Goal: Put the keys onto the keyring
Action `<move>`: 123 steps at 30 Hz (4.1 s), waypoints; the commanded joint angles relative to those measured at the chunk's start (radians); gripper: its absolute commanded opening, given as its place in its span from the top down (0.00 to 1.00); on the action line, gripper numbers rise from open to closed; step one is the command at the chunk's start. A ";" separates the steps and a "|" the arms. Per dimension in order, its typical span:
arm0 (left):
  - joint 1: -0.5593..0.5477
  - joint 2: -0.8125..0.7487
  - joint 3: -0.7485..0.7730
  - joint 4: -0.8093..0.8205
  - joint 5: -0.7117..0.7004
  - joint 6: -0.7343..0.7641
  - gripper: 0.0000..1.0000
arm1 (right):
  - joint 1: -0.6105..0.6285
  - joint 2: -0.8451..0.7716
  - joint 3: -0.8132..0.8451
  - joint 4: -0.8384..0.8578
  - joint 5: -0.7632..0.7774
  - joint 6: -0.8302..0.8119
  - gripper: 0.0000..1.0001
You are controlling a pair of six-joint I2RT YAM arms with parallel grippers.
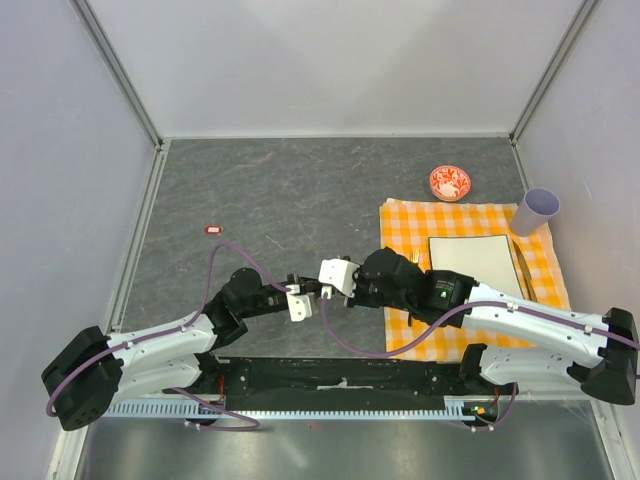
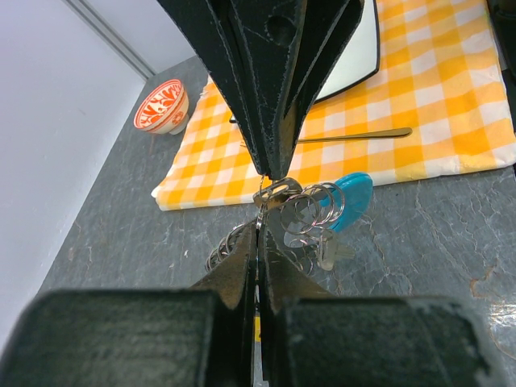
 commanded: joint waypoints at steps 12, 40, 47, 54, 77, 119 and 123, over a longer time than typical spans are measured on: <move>-0.007 -0.002 0.047 0.063 -0.020 -0.025 0.98 | 0.006 -0.024 -0.007 0.036 -0.007 -0.004 1.00; -0.009 0.013 0.051 0.063 -0.011 -0.039 0.98 | 0.018 -0.042 -0.012 0.053 0.033 -0.007 1.00; -0.007 0.009 0.051 0.063 -0.014 -0.040 0.98 | 0.018 -0.033 -0.015 0.047 0.014 -0.007 1.00; -0.009 0.007 0.051 0.063 -0.017 -0.040 0.98 | 0.020 -0.025 -0.016 0.039 0.023 -0.006 1.00; -0.009 0.007 0.056 0.064 0.001 -0.047 0.98 | 0.023 -0.015 -0.015 0.044 0.030 -0.007 1.00; -0.009 0.007 0.057 0.049 -0.022 -0.040 0.98 | 0.028 -0.027 -0.024 0.058 0.037 -0.007 1.00; -0.010 0.007 0.059 0.049 -0.022 -0.042 0.98 | 0.026 -0.024 -0.024 0.056 0.036 -0.007 1.00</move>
